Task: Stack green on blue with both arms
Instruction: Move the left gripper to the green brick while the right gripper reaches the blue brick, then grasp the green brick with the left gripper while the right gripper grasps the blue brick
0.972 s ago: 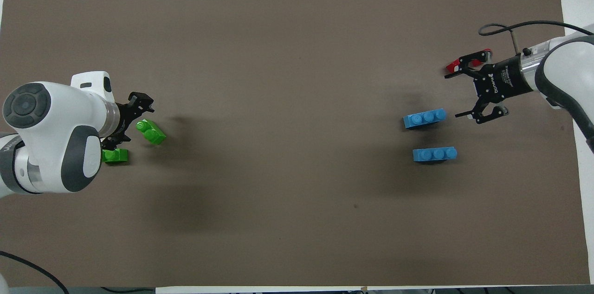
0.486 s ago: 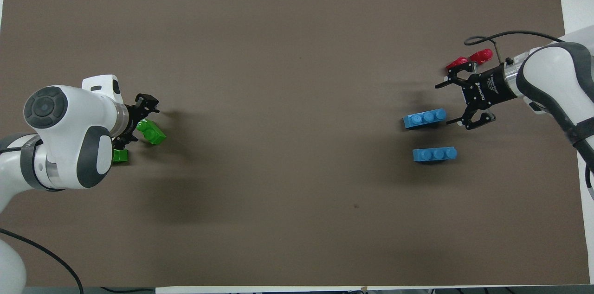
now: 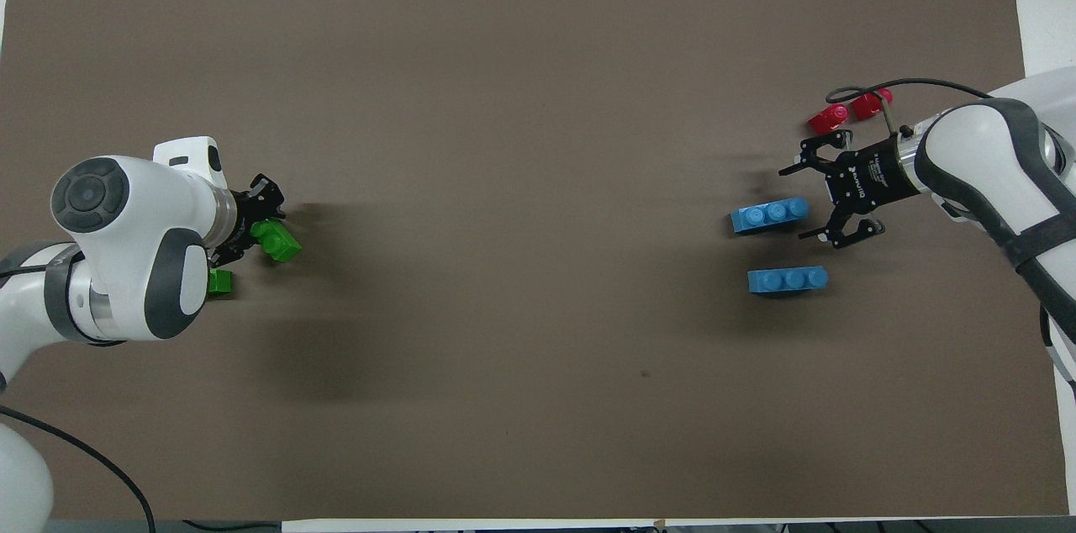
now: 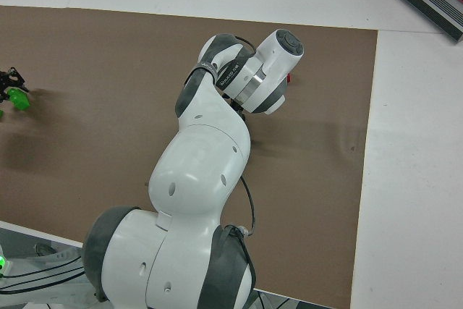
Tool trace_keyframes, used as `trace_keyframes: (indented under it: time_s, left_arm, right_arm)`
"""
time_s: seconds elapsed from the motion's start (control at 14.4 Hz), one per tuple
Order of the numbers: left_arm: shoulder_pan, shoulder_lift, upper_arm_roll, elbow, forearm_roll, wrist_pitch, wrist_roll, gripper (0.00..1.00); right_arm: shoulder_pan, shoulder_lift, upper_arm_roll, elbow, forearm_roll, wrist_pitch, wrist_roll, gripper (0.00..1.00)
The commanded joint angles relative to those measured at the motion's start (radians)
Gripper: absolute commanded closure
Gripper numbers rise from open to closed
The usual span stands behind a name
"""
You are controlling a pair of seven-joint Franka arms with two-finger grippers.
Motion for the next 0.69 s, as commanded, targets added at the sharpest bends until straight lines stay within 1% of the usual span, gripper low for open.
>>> trace_keyframes:
  time_s: [0.0,0.14,0.21,0.35,0.49,0.62]
  left_arm:
    - [0.019,-0.001,0.0,0.005,0.02,0.017,-0.008,1.0]
    - [0.023,-0.007,0.0,0.019,0.02,0.0,-0.005,1.0]
    - [0.022,-0.01,0.0,0.047,0.02,-0.046,-0.006,1.0]
    - [0.01,-0.018,0.0,0.128,0.02,-0.18,-0.012,1.0]
    - [0.003,-0.036,-0.005,0.221,0.02,-0.315,-0.023,1.0]
    - [0.002,-0.06,-0.02,0.316,0.015,-0.441,-0.105,1.0]
  right_arm:
    - [-0.006,-0.001,0.005,-0.033,0.035,0.038,-0.05,0.05]
    - [-0.006,-0.001,0.005,-0.039,0.035,0.063,-0.053,0.05]
    - [0.0,0.003,0.005,-0.045,0.035,0.081,-0.055,0.05]
    - [0.002,0.011,0.005,-0.061,0.035,0.123,-0.067,0.05]
    - [0.003,0.013,0.005,-0.061,0.035,0.127,-0.069,0.05]
    - [0.003,0.013,0.005,-0.07,0.035,0.149,-0.072,0.13]
